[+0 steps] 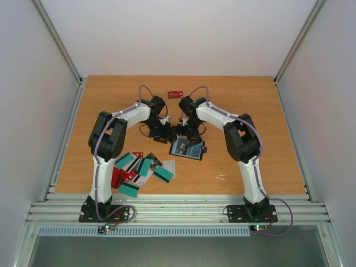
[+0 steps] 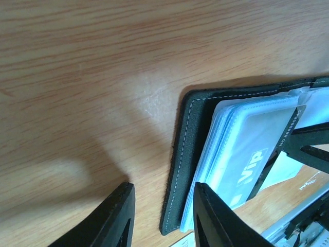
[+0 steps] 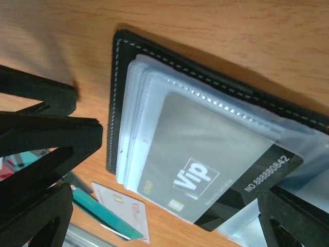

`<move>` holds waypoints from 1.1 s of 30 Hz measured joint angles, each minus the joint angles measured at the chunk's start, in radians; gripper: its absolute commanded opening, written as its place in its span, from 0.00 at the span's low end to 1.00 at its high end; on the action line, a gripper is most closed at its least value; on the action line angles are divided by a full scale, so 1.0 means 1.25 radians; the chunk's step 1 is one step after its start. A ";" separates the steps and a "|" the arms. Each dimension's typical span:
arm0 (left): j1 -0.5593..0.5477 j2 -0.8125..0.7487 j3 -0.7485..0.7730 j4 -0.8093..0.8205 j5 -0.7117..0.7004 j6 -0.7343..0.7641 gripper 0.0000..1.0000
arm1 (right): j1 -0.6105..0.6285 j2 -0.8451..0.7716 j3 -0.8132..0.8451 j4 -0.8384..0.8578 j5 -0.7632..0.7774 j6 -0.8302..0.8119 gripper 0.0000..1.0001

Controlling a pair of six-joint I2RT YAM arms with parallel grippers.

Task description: Put the credit cards into the card holder

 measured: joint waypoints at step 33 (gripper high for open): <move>-0.019 -0.063 -0.083 0.122 0.118 -0.054 0.32 | -0.064 -0.168 -0.305 0.266 -0.169 0.106 0.72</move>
